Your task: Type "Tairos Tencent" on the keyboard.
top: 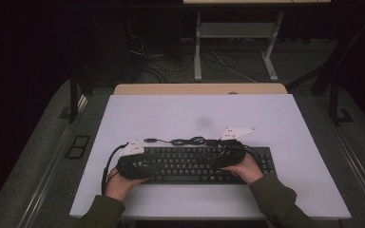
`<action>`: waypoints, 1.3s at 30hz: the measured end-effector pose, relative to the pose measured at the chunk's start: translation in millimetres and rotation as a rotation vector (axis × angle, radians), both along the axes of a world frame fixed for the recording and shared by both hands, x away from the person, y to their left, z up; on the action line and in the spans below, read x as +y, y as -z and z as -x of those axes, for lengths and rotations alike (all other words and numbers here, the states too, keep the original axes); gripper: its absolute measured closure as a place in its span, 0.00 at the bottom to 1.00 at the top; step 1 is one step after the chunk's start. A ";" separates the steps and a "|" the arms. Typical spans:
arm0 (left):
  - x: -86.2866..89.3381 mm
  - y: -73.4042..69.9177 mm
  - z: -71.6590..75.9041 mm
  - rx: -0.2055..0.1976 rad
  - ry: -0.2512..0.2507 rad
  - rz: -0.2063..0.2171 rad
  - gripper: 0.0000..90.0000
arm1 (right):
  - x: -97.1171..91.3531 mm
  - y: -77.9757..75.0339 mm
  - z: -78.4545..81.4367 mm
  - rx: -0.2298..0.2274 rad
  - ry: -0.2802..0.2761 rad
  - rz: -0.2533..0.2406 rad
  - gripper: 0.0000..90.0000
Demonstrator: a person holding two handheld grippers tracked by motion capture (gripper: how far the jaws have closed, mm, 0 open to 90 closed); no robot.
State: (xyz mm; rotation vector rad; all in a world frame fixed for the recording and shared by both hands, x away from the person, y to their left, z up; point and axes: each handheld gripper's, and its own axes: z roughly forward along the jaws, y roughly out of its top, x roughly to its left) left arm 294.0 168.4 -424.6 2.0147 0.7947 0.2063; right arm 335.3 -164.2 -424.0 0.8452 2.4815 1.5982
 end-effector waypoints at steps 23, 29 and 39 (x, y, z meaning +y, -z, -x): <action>-6.8 -0.1 1.0 -0.021 -0.032 0.012 0.11 | 20.0 -4.5 -7.9 -0.015 -0.030 0.008 0.22; -8.0 1.5 0.1 -0.013 -0.037 0.006 0.01 | 26.0 -2.9 -9.8 -0.014 -0.043 0.012 0.24; -10.5 3.7 0.3 -0.015 -0.028 0.005 0.00 | 33.9 0.5 -14.4 0.003 -0.065 0.031 0.41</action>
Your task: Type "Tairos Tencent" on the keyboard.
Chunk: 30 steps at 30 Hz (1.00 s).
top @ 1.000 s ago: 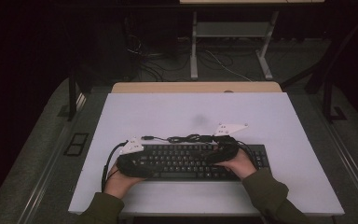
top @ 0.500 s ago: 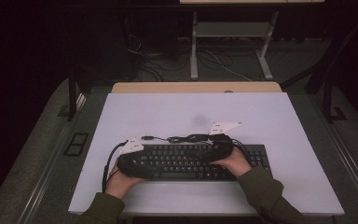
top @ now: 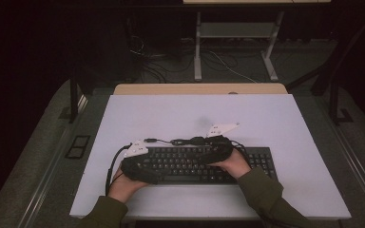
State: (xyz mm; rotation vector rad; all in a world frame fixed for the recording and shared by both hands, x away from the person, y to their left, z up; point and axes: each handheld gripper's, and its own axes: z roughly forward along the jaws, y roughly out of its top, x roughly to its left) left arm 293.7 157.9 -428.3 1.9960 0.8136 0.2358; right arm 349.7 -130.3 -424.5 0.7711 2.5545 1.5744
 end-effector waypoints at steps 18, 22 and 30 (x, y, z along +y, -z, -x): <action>1.0 2.2 -0.3 -0.001 0.003 0.003 0.00 | 9.9 7.6 3.3 0.017 -0.053 0.090 0.97; 1.3 2.0 -0.3 -0.002 0.004 0.004 0.00 | 8.9 7.8 3.8 0.031 -0.062 0.116 0.99; 1.1 2.4 -0.4 0.000 0.007 0.001 0.00 | 5.3 10.4 3.4 0.039 -0.071 0.154 0.99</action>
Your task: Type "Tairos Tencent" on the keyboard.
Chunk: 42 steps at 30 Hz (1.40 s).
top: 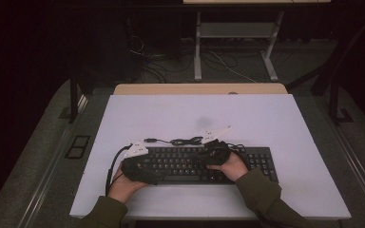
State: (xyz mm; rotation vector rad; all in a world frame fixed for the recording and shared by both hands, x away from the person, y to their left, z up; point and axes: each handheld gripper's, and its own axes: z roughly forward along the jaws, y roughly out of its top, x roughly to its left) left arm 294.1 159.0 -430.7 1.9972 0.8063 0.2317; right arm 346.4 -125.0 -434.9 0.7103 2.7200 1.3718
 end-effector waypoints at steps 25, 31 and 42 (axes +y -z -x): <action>-0.5 0.2 0.4 -0.004 0.008 -0.002 0.00 | -1.6 4.5 -0.9 0.012 0.005 0.050 0.99; -0.7 0.0 0.7 -0.007 0.010 0.000 0.00 | -3.7 -0.6 -1.0 0.010 0.009 0.027 0.99; -2.3 -0.3 0.8 -0.007 0.013 0.005 0.00 | -9.9 -6.2 -2.2 0.016 0.022 -0.047 0.86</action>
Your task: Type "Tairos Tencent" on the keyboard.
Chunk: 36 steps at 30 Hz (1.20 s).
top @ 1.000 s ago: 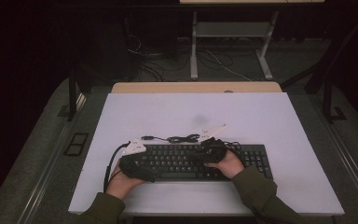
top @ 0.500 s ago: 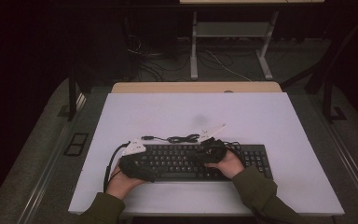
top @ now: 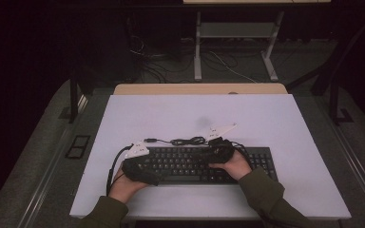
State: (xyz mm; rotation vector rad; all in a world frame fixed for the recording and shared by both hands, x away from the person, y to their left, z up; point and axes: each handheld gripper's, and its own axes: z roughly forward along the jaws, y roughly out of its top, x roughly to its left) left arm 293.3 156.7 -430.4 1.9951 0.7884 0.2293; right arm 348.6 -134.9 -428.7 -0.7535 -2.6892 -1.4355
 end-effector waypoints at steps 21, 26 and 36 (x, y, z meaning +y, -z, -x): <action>1.9 -7.4 -5.4 -0.020 -0.022 0.031 0.08 | -5.5 -3.4 -1.6 -0.017 0.048 -0.102 0.29; -1.5 -7.4 -8.9 -0.020 -0.018 0.024 0.16 | -9.5 -6.6 -3.2 -0.029 0.068 -0.114 0.27; -9.4 -7.0 -13.9 -0.019 -0.014 0.019 0.27 | -13.2 -7.2 -6.3 -0.037 0.068 -0.120 0.26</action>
